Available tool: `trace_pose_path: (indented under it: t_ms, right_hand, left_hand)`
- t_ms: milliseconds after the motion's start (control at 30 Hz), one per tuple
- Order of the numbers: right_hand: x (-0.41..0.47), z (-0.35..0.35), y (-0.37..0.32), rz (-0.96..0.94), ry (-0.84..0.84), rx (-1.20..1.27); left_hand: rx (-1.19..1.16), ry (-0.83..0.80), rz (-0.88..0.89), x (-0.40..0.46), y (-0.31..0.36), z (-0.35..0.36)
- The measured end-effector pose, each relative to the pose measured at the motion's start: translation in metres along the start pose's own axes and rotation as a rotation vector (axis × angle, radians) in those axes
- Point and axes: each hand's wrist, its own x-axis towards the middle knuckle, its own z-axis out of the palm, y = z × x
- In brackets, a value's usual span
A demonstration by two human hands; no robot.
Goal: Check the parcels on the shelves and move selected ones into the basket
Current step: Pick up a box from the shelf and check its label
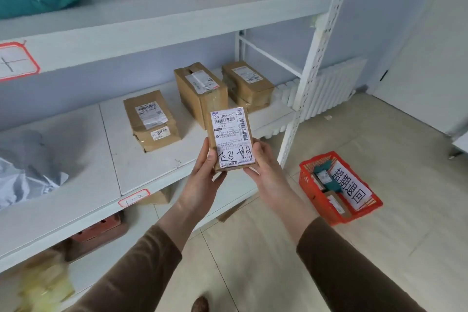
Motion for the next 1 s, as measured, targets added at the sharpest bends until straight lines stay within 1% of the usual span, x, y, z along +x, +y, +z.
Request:
trace_pose_path:
  t_ms: [167, 267, 400, 500, 567, 733, 1000]
  right_hand:
    - [-0.001, -0.047, -0.003, -0.018, 0.149, -0.011]
    - [0.002, -0.073, -0.005, -0.002, 0.257, 0.043]
    - [0.000, -0.111, -0.004, -0.004, 0.354, 0.097]
    - [-0.004, -0.145, -0.005, 0.000, 0.425, 0.176]
    - [-0.006, -0.171, -0.004, 0.014, 0.468, 0.202]
    - [-0.006, -0.249, -0.009, 0.066, 0.514, 0.202]
    - [-0.005, -0.413, -0.031, 0.111, 0.539, 0.152]
  left_hand:
    - [-0.002, -0.105, -0.078, 0.030, -0.018, 0.039]
    - [0.027, -0.192, -0.103, 0.051, -0.030, 0.061]
    - [0.025, -0.237, -0.181, 0.076, -0.054, 0.092]
    - [0.048, -0.298, -0.199, 0.087, -0.073, 0.122]
    - [0.040, -0.309, -0.222, 0.092, -0.084, 0.146]
    - [0.047, -0.337, -0.303, 0.114, -0.119, 0.212]
    - [0.046, -0.360, -0.353, 0.150, -0.191, 0.357]
